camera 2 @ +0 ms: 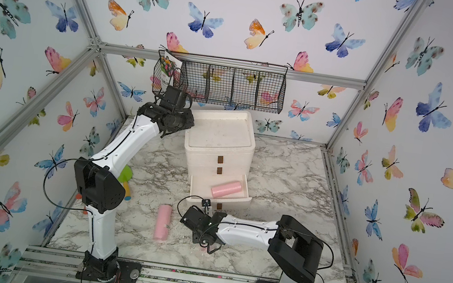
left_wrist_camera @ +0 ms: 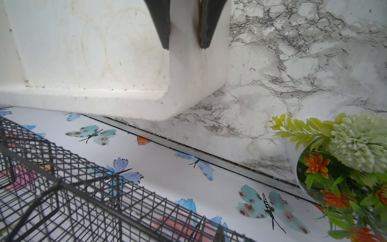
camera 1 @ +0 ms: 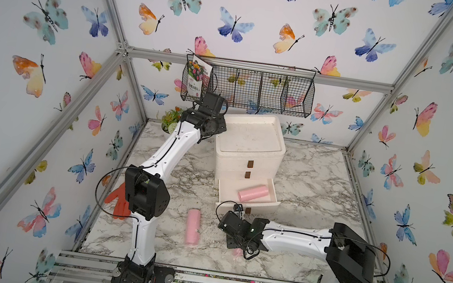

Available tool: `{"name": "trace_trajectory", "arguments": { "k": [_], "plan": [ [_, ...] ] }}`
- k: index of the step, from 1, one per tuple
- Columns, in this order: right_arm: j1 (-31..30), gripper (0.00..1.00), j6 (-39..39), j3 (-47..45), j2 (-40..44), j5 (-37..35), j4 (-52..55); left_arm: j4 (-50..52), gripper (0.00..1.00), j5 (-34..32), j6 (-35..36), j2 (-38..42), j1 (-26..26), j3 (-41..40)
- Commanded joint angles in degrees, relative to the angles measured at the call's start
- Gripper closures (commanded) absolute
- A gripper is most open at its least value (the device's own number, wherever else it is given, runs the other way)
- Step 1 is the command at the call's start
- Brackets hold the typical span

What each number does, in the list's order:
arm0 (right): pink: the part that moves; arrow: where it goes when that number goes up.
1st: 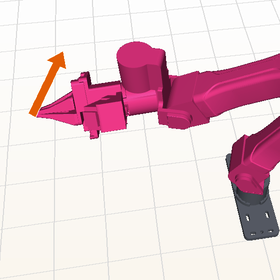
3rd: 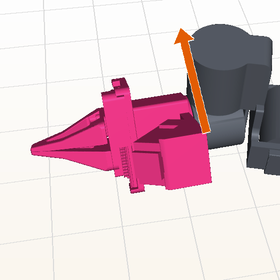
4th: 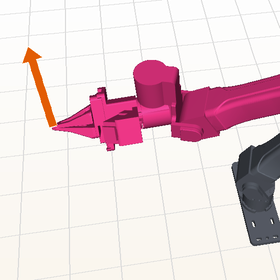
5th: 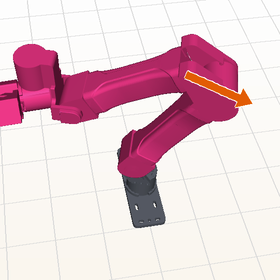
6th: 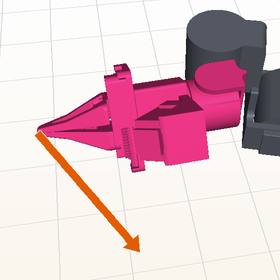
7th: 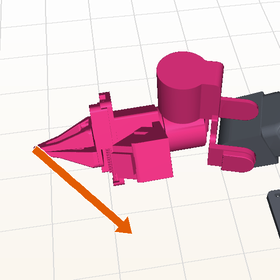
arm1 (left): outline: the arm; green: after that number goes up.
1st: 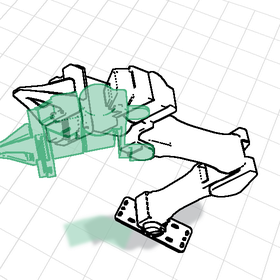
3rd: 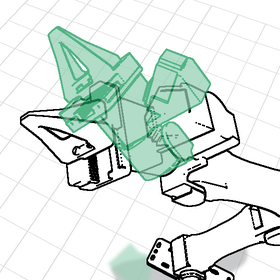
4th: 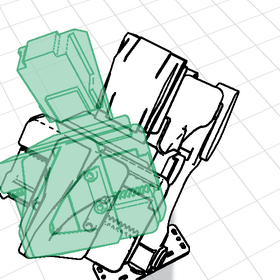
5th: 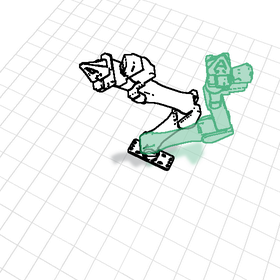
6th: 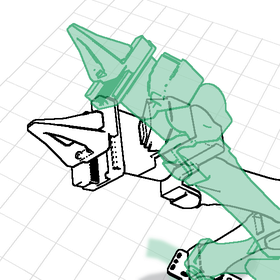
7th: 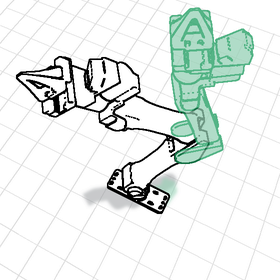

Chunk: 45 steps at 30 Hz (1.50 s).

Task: Sort the rolls of trash bags by color and place them into the drawer
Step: Pick up the roll of trash bags from the center of the board, then place the roll of trash bags in the drawer.

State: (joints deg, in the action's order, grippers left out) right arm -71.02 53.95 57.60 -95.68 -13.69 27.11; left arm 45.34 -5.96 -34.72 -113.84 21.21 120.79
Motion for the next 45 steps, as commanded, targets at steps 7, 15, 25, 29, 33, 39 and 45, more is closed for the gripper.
{"name": "trace_trajectory", "arguments": {
  "k": [7,15,25,29,33,39,45],
  "plan": [
    [3.4,0.68,12.69,-6.67,25.29,-4.49,-11.09,3.53,1.0,4.63,-4.44,1.17,-0.87,-0.43],
    [13.76,0.67,33.75,-16.62,29.85,-6.43,-27.35,2.8,1.0,5.52,-4.83,1.96,-0.91,-1.11],
    [18.49,0.66,46.09,-11.78,14.84,-9.34,-37.24,2.73,1.0,6.21,-4.13,2.84,-1.61,-1.69],
    [19.99,0.63,49.09,-10.22,10.41,-8.83,-38.73,2.65,1.0,6.64,-3.74,2.84,-2.31,-1.81],
    [21.44,0.52,49.98,-8.12,6.66,-7.09,-39.13,2.32,1.0,7.12,-3.6,2.95,-2.87,-2.19],
    [21.98,0.29,50.02,-5.18,4.28,-5.65,-36.64,1.94,1.0,7.6,-3.51,3.01,-3.23,-2.75],
    [21.98,0.26,47.67,-7.32,6.64,-4.84,-39.0,1.77,1.0,7.87,-3.66,2.67,-3.29,-2.68]
  ]
}}
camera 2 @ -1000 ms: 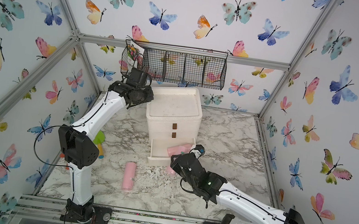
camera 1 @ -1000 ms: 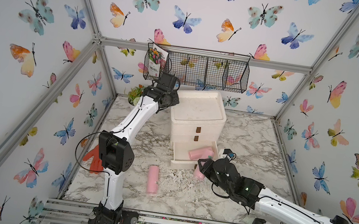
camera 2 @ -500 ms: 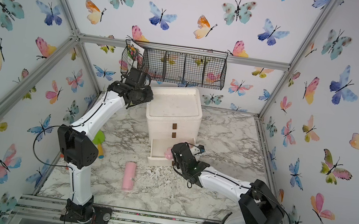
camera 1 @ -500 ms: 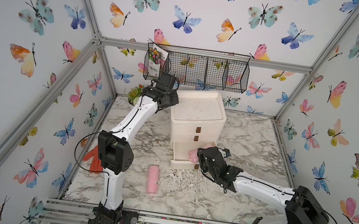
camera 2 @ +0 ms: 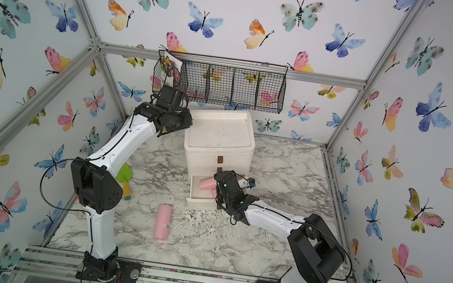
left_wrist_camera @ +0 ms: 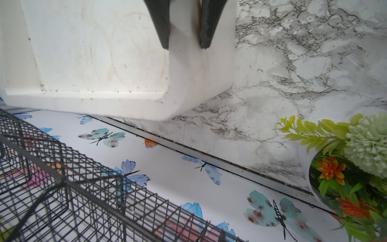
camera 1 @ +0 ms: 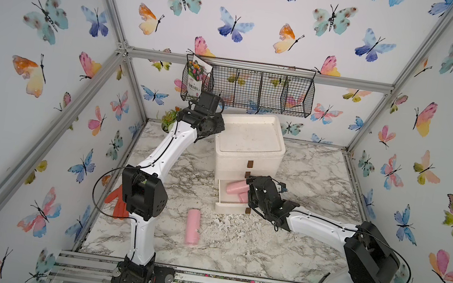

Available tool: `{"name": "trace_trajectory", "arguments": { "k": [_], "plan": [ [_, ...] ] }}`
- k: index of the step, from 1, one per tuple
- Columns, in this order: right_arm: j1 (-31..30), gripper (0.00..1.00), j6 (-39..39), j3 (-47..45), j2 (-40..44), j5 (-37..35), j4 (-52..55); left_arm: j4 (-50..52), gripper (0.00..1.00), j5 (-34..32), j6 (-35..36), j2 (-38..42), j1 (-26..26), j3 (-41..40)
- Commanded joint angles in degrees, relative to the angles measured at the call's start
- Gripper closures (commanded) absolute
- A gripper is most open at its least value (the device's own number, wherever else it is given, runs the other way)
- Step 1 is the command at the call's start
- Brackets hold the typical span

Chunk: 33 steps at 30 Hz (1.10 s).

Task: Sort the rolls of trash bags by color and place them into the drawer
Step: Place the roll of trash bags in the drawer, then pick up the roll of trash bags from the center of the board.

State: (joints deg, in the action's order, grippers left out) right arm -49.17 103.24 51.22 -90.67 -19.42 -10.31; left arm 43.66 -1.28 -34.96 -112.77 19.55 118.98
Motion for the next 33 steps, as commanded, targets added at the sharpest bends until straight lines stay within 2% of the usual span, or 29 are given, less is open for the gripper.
{"name": "trace_trajectory", "arguments": {
  "k": [1,4,7,10,13,21,28,33],
  "plan": [
    [0.12,0.26,-4.74,-1.15,2.42,1.91,-2.84,3.45,1.0,3.17,-3.43,1.55,-1.65,-0.91],
    [-0.17,0.26,-18.09,1.75,2.62,9.33,-1.98,3.45,1.0,2.98,-3.51,1.59,-1.63,-0.98],
    [-2.38,0.25,-31.89,8.88,-0.42,16.97,6.83,3.41,1.0,3.07,-3.62,1.41,-1.66,-0.85],
    [-7.22,0.24,-42.32,13.01,-2.6,17.09,13.72,3.36,1.0,3.11,-4.1,1.41,-1.67,-0.93],
    [-11.48,0.25,-47.61,15.85,-5.06,18.06,18.05,3.2,1.0,3.03,-4.41,1.56,-1.67,-1.28],
    [-20.76,0.25,-51.99,26.36,-16.48,14.59,28.17,4.02,1.0,2.33,-4.41,1.68,-1.54,-0.63],
    [-22.24,0.25,-52.7,33.47,-25.49,13.49,32.99,4.68,1.0,1.65,-3.99,1.66,-1.62,0.11],
    [-22.38,0.25,-52.88,35.43,-28.33,13.19,33.47,4.77,1.0,1.71,-3.8,1.35,-1.62,0.14]
  ]
}}
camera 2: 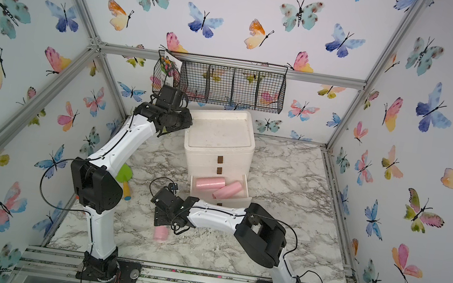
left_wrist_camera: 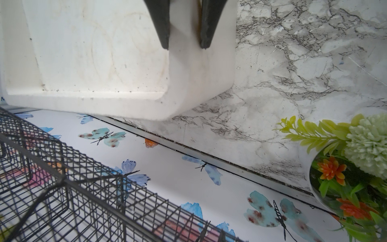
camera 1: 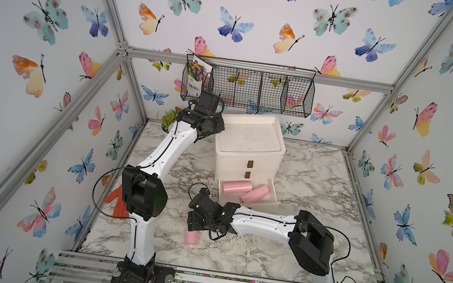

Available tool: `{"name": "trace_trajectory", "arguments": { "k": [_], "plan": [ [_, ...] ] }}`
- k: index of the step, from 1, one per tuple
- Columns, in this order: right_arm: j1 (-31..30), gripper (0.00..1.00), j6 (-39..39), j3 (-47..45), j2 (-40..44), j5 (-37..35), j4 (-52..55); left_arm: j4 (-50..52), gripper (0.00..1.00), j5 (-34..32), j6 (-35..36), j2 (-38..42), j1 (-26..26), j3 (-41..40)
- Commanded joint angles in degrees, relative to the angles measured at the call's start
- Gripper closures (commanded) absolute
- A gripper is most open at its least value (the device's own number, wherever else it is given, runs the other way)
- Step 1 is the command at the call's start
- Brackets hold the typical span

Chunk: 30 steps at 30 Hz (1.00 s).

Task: Sort the rolls of trash bags by color and place them into the drawer
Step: Pick up the roll of trash bags from the center of the board.

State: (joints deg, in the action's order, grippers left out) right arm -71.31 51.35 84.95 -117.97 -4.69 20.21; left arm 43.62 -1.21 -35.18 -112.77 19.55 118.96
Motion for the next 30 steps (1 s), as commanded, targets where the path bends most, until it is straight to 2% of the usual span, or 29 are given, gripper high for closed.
{"name": "trace_trajectory", "arguments": {
  "k": [1,14,16,21,26,30],
  "plan": [
    [-0.21,0.25,-1.07,2.3,-1.8,-1.51,3.28,4.76,1.0,1.78,-3.58,1.27,-1.67,0.18],
    [-0.23,0.26,-0.38,3.53,-5.91,3.19,0.98,4.72,1.0,1.56,-3.32,1.29,-1.62,-0.48],
    [-0.32,0.31,-0.29,3.3,-5.57,2.86,0.85,4.55,1.0,1.52,-3.4,1.41,-1.67,-0.74],
    [-0.32,0.54,0.11,2.12,-3.65,1.79,0.71,3.63,1.0,1.65,-3.75,1.93,-1.68,-2.09],
    [-0.28,0.57,0.48,1.93,0.64,1.25,3.59,3.6,1.0,1.8,-3.76,1.68,-1.67,-1.86],
    [-0.31,0.57,0.96,0.58,8.44,-1.07,7.8,4.32,1.0,0.96,-3.32,1.16,-1.7,-0.1]
  ]
}}
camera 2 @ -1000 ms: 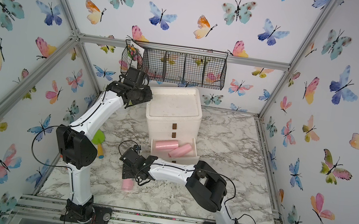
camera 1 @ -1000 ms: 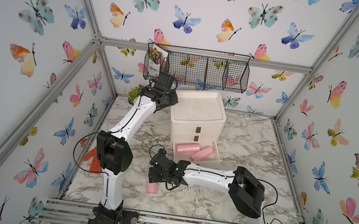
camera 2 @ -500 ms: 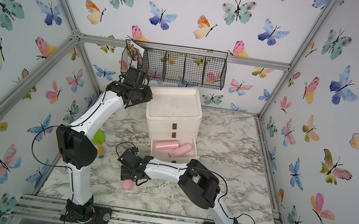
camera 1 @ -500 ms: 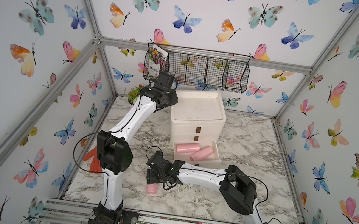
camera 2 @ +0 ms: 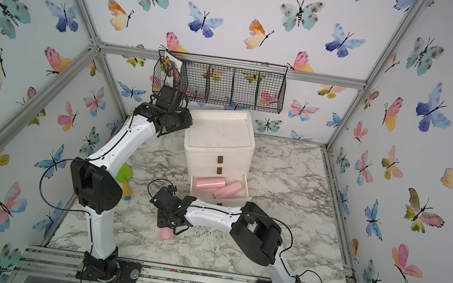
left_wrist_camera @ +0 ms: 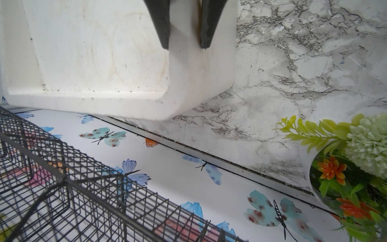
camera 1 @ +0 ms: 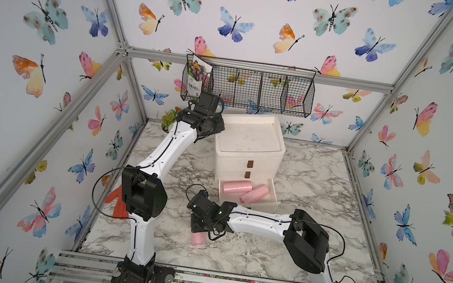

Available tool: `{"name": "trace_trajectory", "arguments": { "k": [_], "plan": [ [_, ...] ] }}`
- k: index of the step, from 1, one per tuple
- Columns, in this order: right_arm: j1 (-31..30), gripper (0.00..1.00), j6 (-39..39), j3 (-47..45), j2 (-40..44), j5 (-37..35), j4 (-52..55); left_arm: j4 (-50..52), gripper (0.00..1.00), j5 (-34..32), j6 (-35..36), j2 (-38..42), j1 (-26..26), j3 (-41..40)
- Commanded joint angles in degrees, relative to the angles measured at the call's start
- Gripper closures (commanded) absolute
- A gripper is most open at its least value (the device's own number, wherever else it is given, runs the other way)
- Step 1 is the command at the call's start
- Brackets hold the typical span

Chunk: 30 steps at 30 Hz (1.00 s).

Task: Sort the rolls of trash bags by color and place them into the drawer
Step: Pick up the roll of trash bags from the center of the board, then place the roll of trash bags in the drawer.

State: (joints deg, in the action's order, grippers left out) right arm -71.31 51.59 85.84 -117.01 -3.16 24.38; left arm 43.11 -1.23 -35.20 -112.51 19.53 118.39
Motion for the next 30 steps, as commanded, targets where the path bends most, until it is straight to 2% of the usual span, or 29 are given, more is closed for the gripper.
{"name": "trace_trajectory", "arguments": {
  "k": [1,4,7,11,14,18,24,30],
  "plan": [
    [-0.24,0.57,0.91,-1.35,9.83,-3.36,3.61,5.03,1.0,1.0,-3.3,0.74,-1.64,0.77],
    [0.01,0.57,2.33,-6.03,17.82,-7.11,1.44,4.75,1.0,1.23,-3.46,0.8,-1.65,0.51],
    [2.22,0.57,5.04,-10.69,24.77,-7.39,-1.68,4.06,1.0,1.62,-3.78,1.3,-1.62,-0.64],
    [7.79,0.57,13.73,-17.42,31.8,-11.02,-3.96,3.22,1.0,2.02,-4.0,2.26,-1.61,-2.35],
    [12.93,0.57,19.36,-23.77,34.73,-9.72,-11.25,3.12,1.0,2.01,-3.91,2.78,-1.68,-2.83],
    [17.86,0.56,25.86,-28.52,34.9,-11.01,-18.66,3.54,1.0,1.89,-3.52,2.91,-1.69,-2.34],
    [23.4,0.57,33.85,-30.9,31.76,-9.8,-25.38,3.65,1.0,1.93,-3.14,2.81,-1.69,-2.3],
    [24.48,0.57,39.91,-31.64,29.15,-10.54,-28.22,3.43,1.0,2.3,-2.86,2.47,-2.07,-2.55]
  ]
}}
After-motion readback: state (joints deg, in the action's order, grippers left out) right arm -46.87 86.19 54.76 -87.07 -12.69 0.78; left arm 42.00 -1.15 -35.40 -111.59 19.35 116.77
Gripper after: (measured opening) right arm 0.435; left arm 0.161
